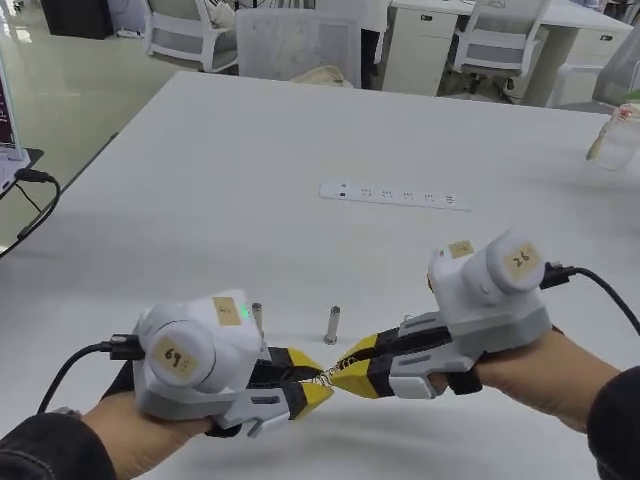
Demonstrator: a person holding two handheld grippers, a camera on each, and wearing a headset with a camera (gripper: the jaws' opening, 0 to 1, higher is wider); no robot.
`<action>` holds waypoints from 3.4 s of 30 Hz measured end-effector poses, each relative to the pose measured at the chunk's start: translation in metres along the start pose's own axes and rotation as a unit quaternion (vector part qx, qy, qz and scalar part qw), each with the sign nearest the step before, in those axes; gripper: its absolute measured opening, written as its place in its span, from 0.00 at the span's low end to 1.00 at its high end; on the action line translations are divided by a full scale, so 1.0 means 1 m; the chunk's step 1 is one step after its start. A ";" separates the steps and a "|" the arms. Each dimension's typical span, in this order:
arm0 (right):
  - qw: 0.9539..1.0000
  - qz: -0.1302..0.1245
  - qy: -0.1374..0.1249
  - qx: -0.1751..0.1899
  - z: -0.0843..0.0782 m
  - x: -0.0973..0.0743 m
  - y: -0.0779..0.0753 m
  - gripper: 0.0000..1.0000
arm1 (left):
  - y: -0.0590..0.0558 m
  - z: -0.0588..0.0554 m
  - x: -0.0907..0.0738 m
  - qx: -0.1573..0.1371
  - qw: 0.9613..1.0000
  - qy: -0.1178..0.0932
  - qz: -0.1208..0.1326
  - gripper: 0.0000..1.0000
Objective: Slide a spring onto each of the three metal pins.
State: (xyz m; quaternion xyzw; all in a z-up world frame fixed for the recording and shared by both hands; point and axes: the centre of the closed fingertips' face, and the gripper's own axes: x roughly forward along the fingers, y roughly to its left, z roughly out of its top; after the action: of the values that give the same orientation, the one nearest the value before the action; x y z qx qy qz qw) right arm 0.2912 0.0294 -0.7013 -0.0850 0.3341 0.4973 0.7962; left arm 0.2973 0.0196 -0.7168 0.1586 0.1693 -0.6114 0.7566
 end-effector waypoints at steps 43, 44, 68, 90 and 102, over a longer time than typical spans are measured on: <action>0.991 -0.014 0.124 -0.049 0.001 0.001 0.005 0.08 | -0.004 -0.002 0.005 -0.003 1.000 0.001 -0.006 0.09; 0.991 -0.013 0.124 -0.049 0.001 0.000 0.005 0.08 | -0.004 -0.002 0.004 -0.003 1.000 0.000 -0.006 0.09; 0.986 -0.039 0.150 -0.056 -0.005 -0.019 -0.016 0.08 | 0.001 -0.007 -0.003 -0.014 1.000 -0.010 -0.005 0.26; 0.984 -0.075 0.154 -0.049 -0.004 -0.054 -0.041 0.08 | 0.005 -0.024 -0.021 -0.050 0.998 -0.024 0.011 0.62; 0.980 -0.085 0.172 -0.054 -0.007 -0.068 -0.052 0.08 | 0.004 -0.031 -0.029 -0.055 0.998 -0.026 0.020 0.66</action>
State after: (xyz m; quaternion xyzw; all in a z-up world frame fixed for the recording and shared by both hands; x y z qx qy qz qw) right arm 0.3130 -0.0496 -0.6752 -0.2397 0.4305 0.4233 0.7603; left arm 0.2941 0.0595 -0.7316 0.1040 0.1798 -0.5900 0.7802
